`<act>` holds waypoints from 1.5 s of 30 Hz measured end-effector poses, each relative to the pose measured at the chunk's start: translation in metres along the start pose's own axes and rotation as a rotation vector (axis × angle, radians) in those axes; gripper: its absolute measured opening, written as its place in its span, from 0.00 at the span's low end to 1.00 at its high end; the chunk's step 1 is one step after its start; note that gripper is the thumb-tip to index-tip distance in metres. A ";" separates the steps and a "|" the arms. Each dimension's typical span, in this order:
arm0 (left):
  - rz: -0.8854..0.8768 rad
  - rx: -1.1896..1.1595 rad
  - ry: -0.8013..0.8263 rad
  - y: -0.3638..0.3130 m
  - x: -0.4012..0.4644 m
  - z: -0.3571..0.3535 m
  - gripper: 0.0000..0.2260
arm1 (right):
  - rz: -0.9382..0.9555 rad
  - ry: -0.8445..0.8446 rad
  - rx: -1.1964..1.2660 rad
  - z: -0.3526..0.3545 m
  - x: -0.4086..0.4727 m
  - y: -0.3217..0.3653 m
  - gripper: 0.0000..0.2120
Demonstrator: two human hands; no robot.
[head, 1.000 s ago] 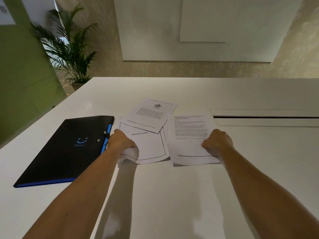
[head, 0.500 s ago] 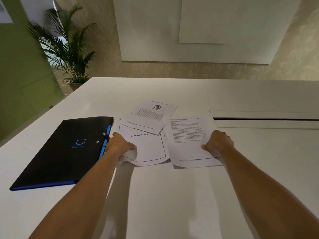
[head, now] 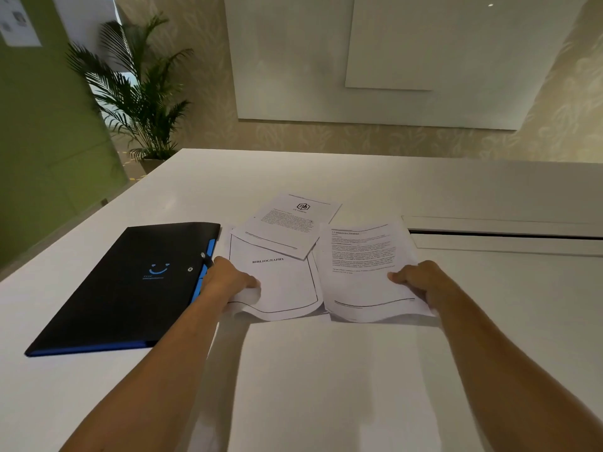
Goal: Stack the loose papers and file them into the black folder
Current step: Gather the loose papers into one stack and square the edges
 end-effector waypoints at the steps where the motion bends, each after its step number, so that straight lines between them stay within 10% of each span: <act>1: 0.010 -0.072 0.018 0.002 0.000 0.000 0.37 | -0.012 0.039 0.041 -0.001 0.000 -0.003 0.20; 17: -0.083 -0.203 0.082 -0.014 -0.024 0.041 0.21 | 0.103 0.064 -0.063 0.003 0.001 0.021 0.17; 26: -0.280 -0.029 -0.092 -0.074 -0.088 0.124 0.24 | 0.289 0.034 -0.070 0.017 -0.014 0.059 0.18; 33: -0.634 -0.330 -0.136 -0.120 -0.146 0.161 0.20 | 0.399 0.092 0.023 0.027 -0.036 0.070 0.21; 38: -0.750 -0.634 0.056 -0.137 -0.146 0.115 0.19 | 0.362 0.167 0.179 0.011 -0.034 0.051 0.22; 45: -0.414 -0.553 0.361 -0.105 -0.079 -0.039 0.24 | 0.293 0.265 0.350 -0.025 -0.032 0.010 0.17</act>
Point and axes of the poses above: each hand's wrist, its own x-axis towards the middle knuckle, its own z-axis out of the back of the hand, y = z × x, the point moved 9 cm from there along x, towards the middle knuckle, and after that the axes turned 10 degrees about y, right-handed, at the moved point
